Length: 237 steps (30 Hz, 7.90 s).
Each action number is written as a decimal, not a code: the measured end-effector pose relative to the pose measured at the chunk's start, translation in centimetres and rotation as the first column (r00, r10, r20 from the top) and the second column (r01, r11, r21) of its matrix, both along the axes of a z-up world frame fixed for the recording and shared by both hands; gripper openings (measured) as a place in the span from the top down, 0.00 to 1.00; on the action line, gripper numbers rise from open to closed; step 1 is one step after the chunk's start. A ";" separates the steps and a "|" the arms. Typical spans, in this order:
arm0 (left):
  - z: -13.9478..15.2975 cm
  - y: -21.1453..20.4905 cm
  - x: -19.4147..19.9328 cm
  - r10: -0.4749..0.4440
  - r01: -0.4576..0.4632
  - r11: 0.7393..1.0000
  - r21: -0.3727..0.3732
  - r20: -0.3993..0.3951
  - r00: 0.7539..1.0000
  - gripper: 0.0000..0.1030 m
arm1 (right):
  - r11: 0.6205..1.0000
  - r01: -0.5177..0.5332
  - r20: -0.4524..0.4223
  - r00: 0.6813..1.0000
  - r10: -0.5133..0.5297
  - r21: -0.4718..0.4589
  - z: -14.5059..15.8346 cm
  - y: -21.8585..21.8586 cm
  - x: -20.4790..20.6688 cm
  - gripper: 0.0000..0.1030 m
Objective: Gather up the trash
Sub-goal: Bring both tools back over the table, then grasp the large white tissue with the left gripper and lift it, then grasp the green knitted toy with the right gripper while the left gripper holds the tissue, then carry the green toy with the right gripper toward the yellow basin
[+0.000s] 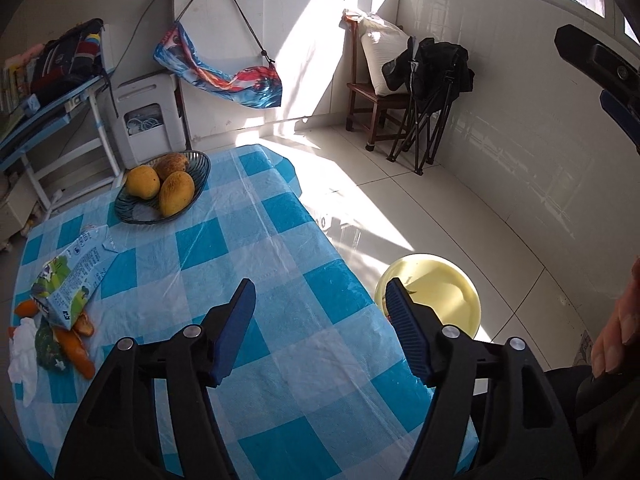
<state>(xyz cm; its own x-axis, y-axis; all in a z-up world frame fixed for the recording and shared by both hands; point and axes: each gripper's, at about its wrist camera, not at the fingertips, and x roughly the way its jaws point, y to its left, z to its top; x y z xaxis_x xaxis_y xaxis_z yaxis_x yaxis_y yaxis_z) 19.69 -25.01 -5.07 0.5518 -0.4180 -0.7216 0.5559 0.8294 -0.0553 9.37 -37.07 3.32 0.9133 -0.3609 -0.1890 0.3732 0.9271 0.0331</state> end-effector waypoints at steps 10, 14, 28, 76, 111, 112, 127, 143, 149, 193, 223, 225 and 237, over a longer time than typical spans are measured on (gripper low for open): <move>-0.5 5.1 -0.2 0.106 -0.106 0.994 -0.014 -0.004 0.994 0.31 | 0.993 -0.092 -0.071 0.994 0.087 -0.077 -0.5 3.1 1.6 0.09; -0.2 7.2 -0.3 0.152 -0.152 0.988 -0.017 0.007 0.988 0.28 | 0.986 -0.127 -0.106 0.988 0.116 -0.105 -0.9 4.4 2.0 0.09; -0.3 14.3 -1.0 0.284 -0.284 0.958 -0.040 0.011 0.959 0.21 | 0.955 -0.257 -0.221 0.950 0.222 -0.148 -2.5 8.9 3.0 0.09; -8.0 33.1 10.4 0.490 -0.486 0.872 0.058 -0.088 0.867 0.44 | 0.776 -0.611 -0.472 0.736 0.485 -0.155 -8.3 21.9 5.6 0.09; -7.4 30.5 2.3 0.370 -0.370 0.929 0.006 -0.071 0.926 0.67 | 0.754 -0.636 -0.488 0.716 0.499 -0.163 -9.0 23.0 5.3 0.09; -7.4 30.6 2.3 0.371 -0.371 0.928 0.005 -0.072 0.926 0.67 | 0.752 -0.638 -0.492 0.713 0.499 -0.163 -9.1 23.1 5.3 0.09; -6.8 31.7 2.8 0.377 -0.386 0.920 -0.075 -0.108 0.920 0.93 | 0.734 -0.675 -0.464 0.677 0.572 -0.080 -9.0 24.2 5.7 0.09; -4.4 38.9 2.7 0.625 -0.628 0.726 -0.280 -0.111 0.773 0.93 | 0.591 -0.807 -0.472 0.520 0.712 0.001 -9.3 32.1 12.0 0.24; -4.0 39.9 2.9 0.639 -0.642 0.698 -0.317 -0.128 0.758 0.93 | 0.563 -0.826 -0.573 0.456 0.681 0.012 -11.3 34.4 15.2 0.32; -7.4 29.5 1.0 0.356 -0.365 0.921 -0.139 -0.086 0.931 0.93 | 0.765 -0.579 -0.641 0.479 0.599 0.282 -14.2 21.0 9.0 0.46; -5.3 25.3 -1.2 0.208 -0.213 0.967 -0.140 -0.051 0.977 0.93 | 0.778 -0.590 -0.539 0.593 0.598 0.215 -9.9 18.9 7.2 0.61; -5.0 24.4 -1.6 0.195 -0.200 0.969 -0.142 -0.050 0.980 0.93 | 0.789 -0.580 -0.527 0.614 0.587 0.202 -9.0 17.8 7.0 0.61; -1.5 15.2 -3.2 0.057 -0.057 0.985 -0.164 -0.003 0.998 0.93 | 0.883 -0.465 -0.506 0.745 0.434 0.072 -5.5 8.8 5.4 0.61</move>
<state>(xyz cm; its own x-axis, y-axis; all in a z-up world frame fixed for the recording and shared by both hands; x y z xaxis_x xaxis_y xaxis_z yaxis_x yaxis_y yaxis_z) 16.45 -9.82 -6.62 0.5794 -0.4987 -0.6446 0.5084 0.8394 -0.1924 14.76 -28.29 -2.16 0.7579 0.0435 -0.6509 -0.1368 0.9862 -0.0934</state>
